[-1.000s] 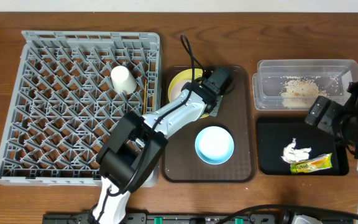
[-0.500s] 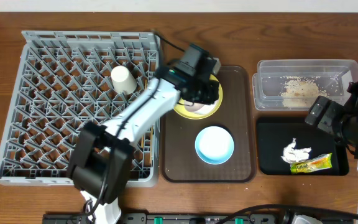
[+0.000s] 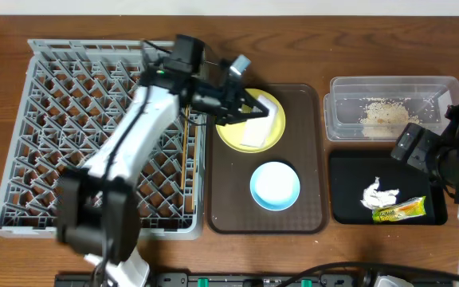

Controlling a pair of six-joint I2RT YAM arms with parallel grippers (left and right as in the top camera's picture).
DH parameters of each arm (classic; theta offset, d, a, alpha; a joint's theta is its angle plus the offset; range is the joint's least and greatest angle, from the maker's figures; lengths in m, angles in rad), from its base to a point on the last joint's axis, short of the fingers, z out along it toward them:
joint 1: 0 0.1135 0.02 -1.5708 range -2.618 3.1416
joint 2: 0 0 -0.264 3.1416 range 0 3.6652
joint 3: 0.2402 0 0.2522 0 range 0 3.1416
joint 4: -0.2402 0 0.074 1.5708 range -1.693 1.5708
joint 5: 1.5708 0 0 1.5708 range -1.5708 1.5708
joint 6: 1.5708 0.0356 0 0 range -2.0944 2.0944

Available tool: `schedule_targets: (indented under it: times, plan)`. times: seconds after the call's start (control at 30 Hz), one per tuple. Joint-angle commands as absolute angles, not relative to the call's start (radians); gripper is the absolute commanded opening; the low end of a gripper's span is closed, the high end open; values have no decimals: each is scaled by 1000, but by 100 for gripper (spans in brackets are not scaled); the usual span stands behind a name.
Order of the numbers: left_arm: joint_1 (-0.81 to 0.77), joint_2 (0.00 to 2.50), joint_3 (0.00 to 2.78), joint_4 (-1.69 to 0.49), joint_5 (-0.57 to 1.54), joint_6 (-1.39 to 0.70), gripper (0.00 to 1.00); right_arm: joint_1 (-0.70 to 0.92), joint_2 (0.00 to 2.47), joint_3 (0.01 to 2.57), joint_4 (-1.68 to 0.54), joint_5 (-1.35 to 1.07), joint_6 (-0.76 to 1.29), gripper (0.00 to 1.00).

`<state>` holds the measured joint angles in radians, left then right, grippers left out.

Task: Sort waste into correct bins and load items into the dishwasher
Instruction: 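Lift the pink bowl off the yellow plate with the left gripper, then carry the pink bowl left and lower it into the dish rack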

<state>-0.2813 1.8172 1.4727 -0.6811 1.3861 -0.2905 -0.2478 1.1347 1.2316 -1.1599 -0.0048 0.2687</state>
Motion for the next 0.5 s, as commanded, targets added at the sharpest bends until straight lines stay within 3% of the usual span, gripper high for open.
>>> schedule_targets:
  times: [0.0,0.17,0.27,0.47]
  plan:
    - [-215,1651,1493,-742,1477,-268,8,-256,1131,1243,-1161,-4,268,99]
    - [-104,1529,1493,-961,1398,-126,7,-256,1131,1243,-1161,-4,268,99]
    - [-20,1477,1492,-1227,1323,46,7,-256,1131,1243,-1161,-4,268,99]
    - [89,1466,1469,-1623,1374,441,8,-256,1131,1243,-1161,-4,268,99]
